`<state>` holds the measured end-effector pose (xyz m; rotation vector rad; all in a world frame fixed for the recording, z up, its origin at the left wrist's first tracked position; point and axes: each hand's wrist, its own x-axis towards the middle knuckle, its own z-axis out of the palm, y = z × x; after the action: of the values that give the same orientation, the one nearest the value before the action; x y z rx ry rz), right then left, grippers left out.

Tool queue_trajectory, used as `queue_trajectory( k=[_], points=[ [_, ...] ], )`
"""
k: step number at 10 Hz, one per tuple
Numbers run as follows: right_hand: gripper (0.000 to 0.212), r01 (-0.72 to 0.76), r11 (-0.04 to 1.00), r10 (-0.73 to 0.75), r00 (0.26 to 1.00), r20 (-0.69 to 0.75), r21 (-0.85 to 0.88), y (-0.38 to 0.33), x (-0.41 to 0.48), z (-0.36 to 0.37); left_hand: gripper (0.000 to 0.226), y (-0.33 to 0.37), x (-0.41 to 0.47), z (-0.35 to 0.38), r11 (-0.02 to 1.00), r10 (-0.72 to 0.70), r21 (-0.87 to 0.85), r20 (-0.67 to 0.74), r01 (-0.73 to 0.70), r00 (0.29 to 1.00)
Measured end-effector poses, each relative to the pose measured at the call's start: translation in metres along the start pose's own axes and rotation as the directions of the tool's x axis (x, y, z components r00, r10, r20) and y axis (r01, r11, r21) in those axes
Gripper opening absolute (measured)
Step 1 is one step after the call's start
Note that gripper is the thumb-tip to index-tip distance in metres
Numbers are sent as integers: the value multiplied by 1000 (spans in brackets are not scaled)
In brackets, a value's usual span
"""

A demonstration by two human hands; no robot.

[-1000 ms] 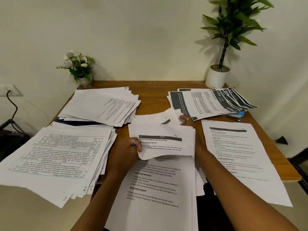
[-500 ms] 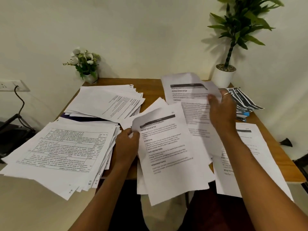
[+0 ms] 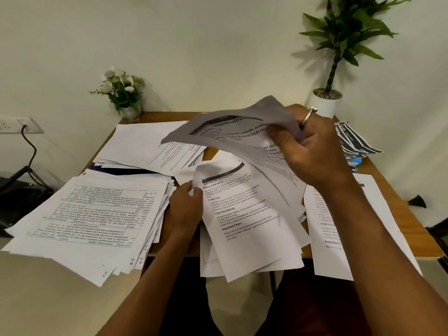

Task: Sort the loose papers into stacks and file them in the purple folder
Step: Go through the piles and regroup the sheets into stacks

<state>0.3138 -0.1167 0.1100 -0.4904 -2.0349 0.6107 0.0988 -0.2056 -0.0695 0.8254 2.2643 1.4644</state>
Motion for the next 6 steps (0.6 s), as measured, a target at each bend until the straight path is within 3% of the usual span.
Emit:
queue_trajectory(
  k=[3,4,5,6],
  points=[
    [14,-30,945,78,988,-136,327,-19,8,4,22,0,1,0,999,41,27,-13,-40,999],
    [11,-33,878,139,972,-189,477,-23,9,5,12,-12,-1,-5,988,156,-19,5,-156,988],
    [16,-13,886,122,971,-206,463,-26,13,5,33,-15,-4,-11,986,154,-66,10,-153,988],
    [10,-233,903,277,958,-73,361,3,5,24,37,-9,-11,-11,991,111,-76,41,-108,993]
  ],
)
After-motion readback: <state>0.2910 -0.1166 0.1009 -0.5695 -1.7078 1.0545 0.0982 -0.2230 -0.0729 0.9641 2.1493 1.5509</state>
